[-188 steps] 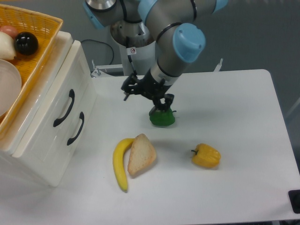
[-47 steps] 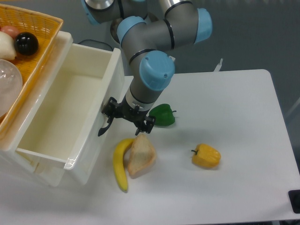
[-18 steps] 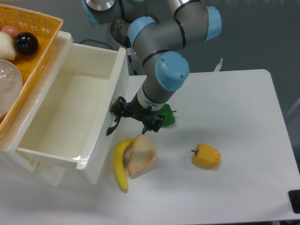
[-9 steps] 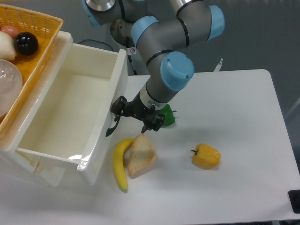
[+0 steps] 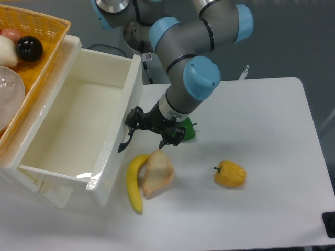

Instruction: Slide open the top white drawer

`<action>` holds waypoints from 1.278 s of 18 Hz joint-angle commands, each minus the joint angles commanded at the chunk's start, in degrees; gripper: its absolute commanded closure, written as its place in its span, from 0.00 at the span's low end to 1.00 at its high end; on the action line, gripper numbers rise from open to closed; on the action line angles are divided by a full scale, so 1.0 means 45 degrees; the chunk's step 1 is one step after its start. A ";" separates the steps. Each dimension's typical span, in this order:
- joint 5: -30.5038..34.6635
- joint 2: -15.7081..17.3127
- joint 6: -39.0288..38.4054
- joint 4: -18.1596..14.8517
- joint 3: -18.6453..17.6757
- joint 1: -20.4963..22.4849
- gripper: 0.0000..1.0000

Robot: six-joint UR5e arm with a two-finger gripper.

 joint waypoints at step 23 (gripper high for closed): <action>0.3515 -0.0429 0.7552 0.2324 0.0742 0.1932 0.00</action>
